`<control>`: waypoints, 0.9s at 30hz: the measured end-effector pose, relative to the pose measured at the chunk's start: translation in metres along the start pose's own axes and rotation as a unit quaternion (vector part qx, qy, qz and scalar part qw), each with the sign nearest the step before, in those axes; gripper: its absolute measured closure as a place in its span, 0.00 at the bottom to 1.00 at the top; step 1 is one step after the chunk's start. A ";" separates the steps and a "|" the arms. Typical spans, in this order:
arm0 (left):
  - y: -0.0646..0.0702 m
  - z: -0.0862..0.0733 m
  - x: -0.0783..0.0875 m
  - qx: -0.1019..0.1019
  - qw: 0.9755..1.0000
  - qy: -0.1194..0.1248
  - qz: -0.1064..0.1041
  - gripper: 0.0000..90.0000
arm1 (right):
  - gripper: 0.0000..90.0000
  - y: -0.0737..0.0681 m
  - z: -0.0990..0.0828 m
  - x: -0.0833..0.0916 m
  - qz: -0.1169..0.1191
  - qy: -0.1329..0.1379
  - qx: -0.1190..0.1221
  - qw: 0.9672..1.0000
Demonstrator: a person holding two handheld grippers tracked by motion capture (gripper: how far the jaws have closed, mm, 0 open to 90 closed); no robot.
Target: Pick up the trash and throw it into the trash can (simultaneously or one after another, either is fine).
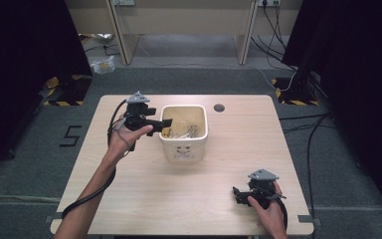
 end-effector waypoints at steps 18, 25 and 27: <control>-0.006 -0.023 0.031 -0.001 1.000 0.017 0.012 0.17 | 0.01 0.000 0.000 0.000 0.000 -0.001 -0.002 1.000; -0.008 -0.039 0.038 0.005 1.000 0.022 0.013 0.17 | 0.01 0.000 0.000 0.000 0.000 -0.001 -0.002 1.000; -0.008 -0.043 0.039 0.005 1.000 0.024 0.014 0.17 | 0.01 0.000 0.000 0.000 0.000 -0.001 -0.002 1.000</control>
Point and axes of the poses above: each handheld gripper's, and its own axes: x roughly backward along the jaws, z roughly out of its top, y roughly to its right, the point moved 7 cm from there along -x, roughly forward along the jaws, and after that the axes turned 4 degrees about -y, right-handed, at the moved point
